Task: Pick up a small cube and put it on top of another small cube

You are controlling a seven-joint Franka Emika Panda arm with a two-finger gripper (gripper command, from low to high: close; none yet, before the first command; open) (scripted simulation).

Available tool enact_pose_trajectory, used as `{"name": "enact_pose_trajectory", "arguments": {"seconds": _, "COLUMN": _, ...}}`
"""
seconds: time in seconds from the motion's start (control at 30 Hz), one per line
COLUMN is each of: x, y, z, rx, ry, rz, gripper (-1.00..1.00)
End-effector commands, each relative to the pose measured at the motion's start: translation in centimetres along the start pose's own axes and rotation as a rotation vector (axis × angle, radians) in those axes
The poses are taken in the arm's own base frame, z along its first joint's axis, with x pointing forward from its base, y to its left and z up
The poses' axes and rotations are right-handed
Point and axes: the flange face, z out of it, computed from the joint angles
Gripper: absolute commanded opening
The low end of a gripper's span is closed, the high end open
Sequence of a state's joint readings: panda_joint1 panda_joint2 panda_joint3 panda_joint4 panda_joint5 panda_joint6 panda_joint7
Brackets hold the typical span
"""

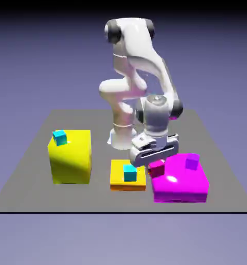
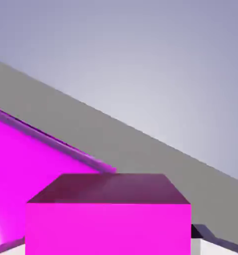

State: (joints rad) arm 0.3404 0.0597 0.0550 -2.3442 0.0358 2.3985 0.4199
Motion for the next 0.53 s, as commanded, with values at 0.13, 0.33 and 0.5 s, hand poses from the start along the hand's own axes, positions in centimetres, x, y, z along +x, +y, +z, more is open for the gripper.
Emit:
{"name": "enact_pose_trajectory", "arguments": {"seconds": 0.13, "x": -7.5, "y": -8.9, "z": -3.6, "rx": -0.023, "ry": 0.006, "rz": -0.408, "gripper": -1.00}}
{"name": "enact_pose_trajectory", "arguments": {"seconds": 0.33, "x": -9.4, "y": -10.6, "z": 0.6, "rx": -0.031, "ry": 0.008, "rz": -0.503, "gripper": -1.00}}
{"name": "enact_pose_trajectory", "arguments": {"seconds": 0.5, "x": -9.4, "y": -10.6, "z": 1.0, "rx": -0.031, "ry": 0.008, "rz": -0.504, "gripper": 1.00}}
